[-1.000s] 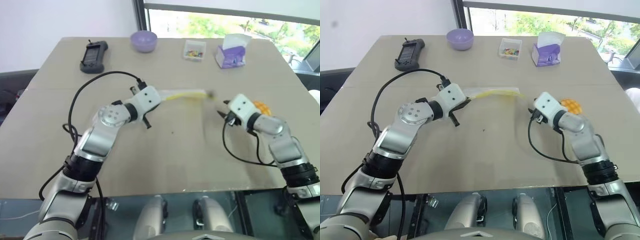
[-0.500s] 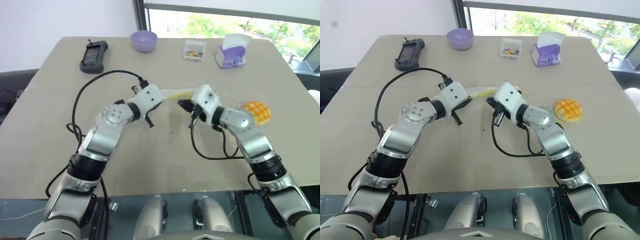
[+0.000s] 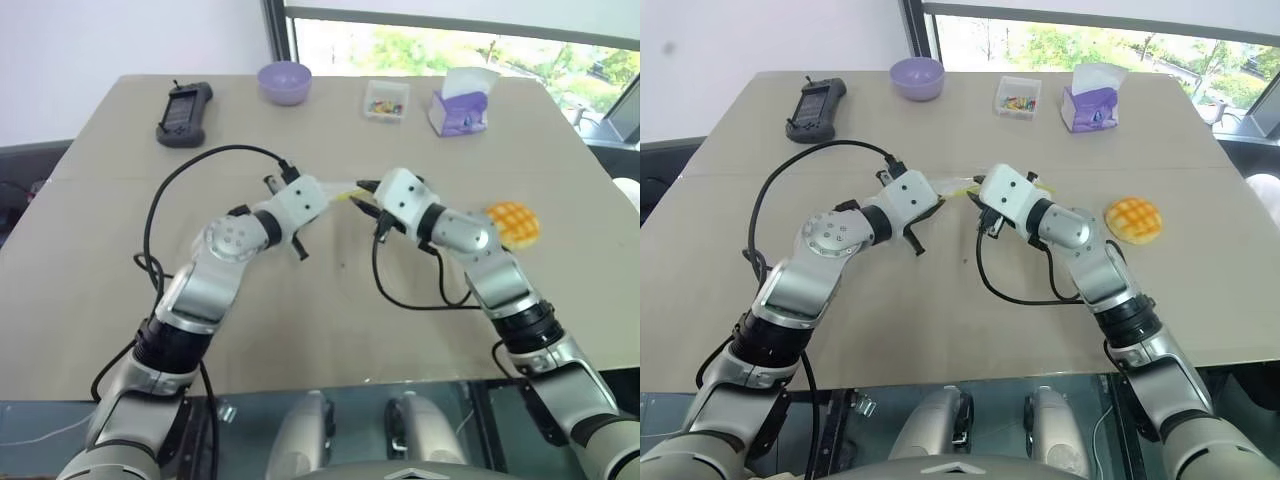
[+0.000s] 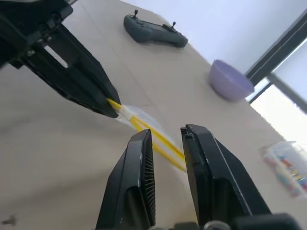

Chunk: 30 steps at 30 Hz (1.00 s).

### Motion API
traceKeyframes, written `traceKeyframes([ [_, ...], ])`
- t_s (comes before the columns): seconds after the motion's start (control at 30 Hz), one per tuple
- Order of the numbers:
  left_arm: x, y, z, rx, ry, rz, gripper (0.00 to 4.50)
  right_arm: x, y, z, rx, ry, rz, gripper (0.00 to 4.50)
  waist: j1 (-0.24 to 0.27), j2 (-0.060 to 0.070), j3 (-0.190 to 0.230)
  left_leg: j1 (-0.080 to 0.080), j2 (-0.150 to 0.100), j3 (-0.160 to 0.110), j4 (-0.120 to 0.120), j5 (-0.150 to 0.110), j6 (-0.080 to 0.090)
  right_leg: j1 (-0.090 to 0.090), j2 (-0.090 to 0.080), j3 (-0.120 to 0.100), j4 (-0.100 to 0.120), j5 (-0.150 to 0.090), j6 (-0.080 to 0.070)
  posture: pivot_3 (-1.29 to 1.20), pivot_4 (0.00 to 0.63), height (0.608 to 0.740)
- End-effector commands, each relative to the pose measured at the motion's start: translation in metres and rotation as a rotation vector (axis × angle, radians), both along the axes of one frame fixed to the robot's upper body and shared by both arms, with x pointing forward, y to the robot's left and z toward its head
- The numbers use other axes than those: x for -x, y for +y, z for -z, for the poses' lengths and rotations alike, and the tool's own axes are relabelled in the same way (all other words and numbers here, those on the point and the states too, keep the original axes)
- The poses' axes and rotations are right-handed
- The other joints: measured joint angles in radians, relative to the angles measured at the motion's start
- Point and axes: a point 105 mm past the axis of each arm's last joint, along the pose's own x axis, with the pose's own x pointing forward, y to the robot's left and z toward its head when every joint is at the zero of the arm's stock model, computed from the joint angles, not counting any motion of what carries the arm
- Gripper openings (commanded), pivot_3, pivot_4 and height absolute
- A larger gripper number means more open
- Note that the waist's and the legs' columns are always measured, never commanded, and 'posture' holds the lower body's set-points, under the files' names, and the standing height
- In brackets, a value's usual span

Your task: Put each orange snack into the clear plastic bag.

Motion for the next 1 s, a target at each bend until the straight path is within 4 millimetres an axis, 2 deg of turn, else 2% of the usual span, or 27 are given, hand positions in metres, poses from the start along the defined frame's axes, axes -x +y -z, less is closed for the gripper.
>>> traceKeyframes([
  [0.03, 0.003, -0.002, -0.016, -0.011, -0.071, 0.012, 0.00, 0.003, 0.002, -0.024, 0.010, -0.150, -0.001, 2.71, 0.000, 0.000, 0.000, 0.000, 0.000, 0.000, 0.000, 0.000, 0.000, 0.000, 0.000, 0.000, 0.000, 0.000, 0.000, 0.00, 0.150, 0.740],
  [0.07, 0.004, -0.002, -0.016, -0.013, -0.072, 0.012, 0.00, 0.002, 0.002, -0.023, 0.020, -0.161, 0.001, 3.11, -0.001, 0.000, 0.000, 0.000, 0.000, 0.000, 0.000, 0.000, 0.000, 0.000, 0.000, 0.000, 0.000, 0.000, 0.000, 0.00, 0.150, 0.740],
  [0.37, 0.005, -0.004, -0.014, -0.089, -0.126, 0.031, 0.00, -0.004, 0.001, -0.026, 0.083, -0.247, 0.014, 3.11, -0.001, 0.000, 0.000, 0.000, 0.000, 0.000, 0.000, 0.000, 0.000, 0.000, 0.000, 0.000, 0.000, 0.000, 0.000, 0.00, 0.150, 0.740],
  [0.7, 0.007, -0.006, -0.011, -0.161, -0.190, 0.074, 0.00, -0.008, 0.005, -0.022, 0.116, -0.260, 0.011, 3.11, -0.001, 0.000, 0.000, 0.000, 0.000, 0.000, 0.000, 0.000, 0.000, 0.000, 0.000, 0.000, 0.000, 0.000, 0.000, 0.00, 0.150, 0.740],
  [0.83, 0.007, -0.005, -0.012, -0.149, -0.190, 0.070, 0.00, -0.004, 0.007, -0.012, 0.163, -0.247, -0.023, 3.11, -0.001, 0.000, 0.000, 0.000, 0.000, 0.000, 0.000, 0.000, 0.000, 0.000, 0.000, 0.000, 0.000, 0.000, 0.000, 0.00, 0.150, 0.740],
  [1.0, 0.007, -0.004, -0.012, -0.151, -0.187, 0.070, 0.00, 0.002, 0.006, -0.012, 0.167, -0.244, -0.047, 3.11, -0.001, 0.000, 0.000, 0.000, 0.000, 0.000, 0.000, 0.000, 0.001, 0.000, 0.000, 0.000, 0.000, 0.000, 0.000, 0.00, 0.150, 0.740],
])
